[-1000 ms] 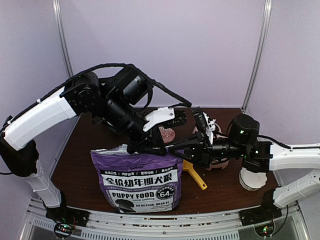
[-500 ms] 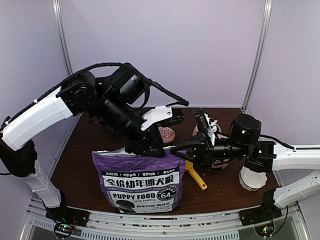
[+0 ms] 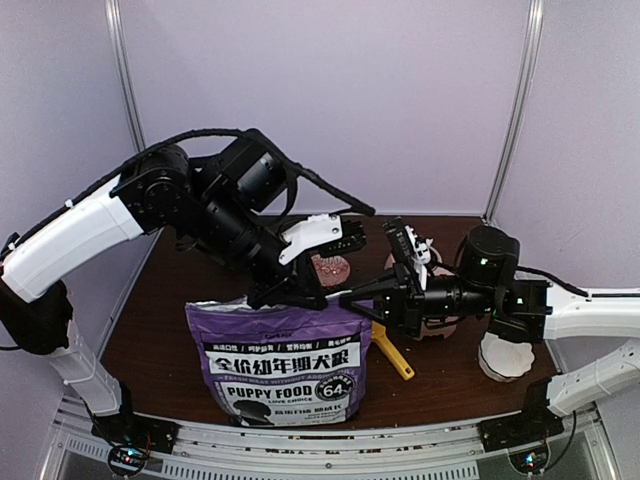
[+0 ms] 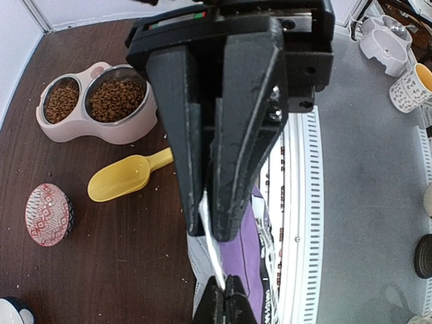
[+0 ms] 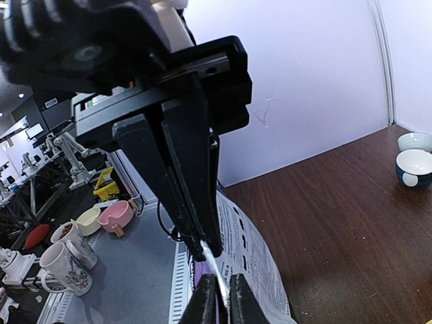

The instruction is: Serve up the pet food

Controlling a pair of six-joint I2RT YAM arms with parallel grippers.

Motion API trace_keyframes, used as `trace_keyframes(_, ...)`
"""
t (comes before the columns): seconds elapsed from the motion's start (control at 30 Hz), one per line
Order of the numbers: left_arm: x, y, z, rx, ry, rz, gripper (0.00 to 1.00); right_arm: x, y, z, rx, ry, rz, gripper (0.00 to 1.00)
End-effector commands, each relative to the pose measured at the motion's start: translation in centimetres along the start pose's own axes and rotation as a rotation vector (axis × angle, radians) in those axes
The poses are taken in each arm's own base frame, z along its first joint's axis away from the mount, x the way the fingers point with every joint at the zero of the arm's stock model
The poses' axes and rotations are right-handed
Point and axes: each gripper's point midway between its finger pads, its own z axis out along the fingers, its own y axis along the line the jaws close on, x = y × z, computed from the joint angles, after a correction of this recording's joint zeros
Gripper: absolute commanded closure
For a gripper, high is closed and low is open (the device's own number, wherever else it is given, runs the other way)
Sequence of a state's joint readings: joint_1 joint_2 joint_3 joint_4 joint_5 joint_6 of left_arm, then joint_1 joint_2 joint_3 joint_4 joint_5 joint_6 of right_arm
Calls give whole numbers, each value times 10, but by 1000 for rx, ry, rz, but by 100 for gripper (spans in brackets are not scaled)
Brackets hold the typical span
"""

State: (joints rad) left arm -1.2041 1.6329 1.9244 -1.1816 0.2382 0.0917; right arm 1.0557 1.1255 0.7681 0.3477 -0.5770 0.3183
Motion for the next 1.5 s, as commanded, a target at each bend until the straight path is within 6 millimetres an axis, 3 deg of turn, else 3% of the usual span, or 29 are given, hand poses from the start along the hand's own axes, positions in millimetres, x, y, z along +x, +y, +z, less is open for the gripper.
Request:
trace_keyframes(0.0,-8,-2,-4,7,-34,8,100,-13,6,10,-26,-23,-12,86)
trace_keyframes(0.23,-8,-2,-4,7,-36,9,100,-12,10,19,-57,-24,-2,81)
trace_keyframes(0.4,-8,-1,-6,-3,-37,6,100,-15,9,19,-48,-28,-11,100)
trace_keyframes(0.53,-4,2,-9,-25,-33,5,79,-17,8,14,-25,-27,-31,100)
trace_keyframes(0.6,-1,3,-10,-36,-28,4,73,-17,8,11,-12,-26,-40,100)
trace_keyframes(0.93,11,5,-12,-55,15,-9,71,-18,7,4,12,-29,-46,100)
trace_keyframes(1.2,14,-9,0,41,28,-27,67,-22,8,3,15,-39,-50,100)
trace_keyframes(1.37,18,-8,1,32,40,-32,83,-22,7,0,25,-44,-52,100)
trace_keyframes(1.47,20,-8,4,36,50,-37,99,-23,7,-2,30,-50,-54,100)
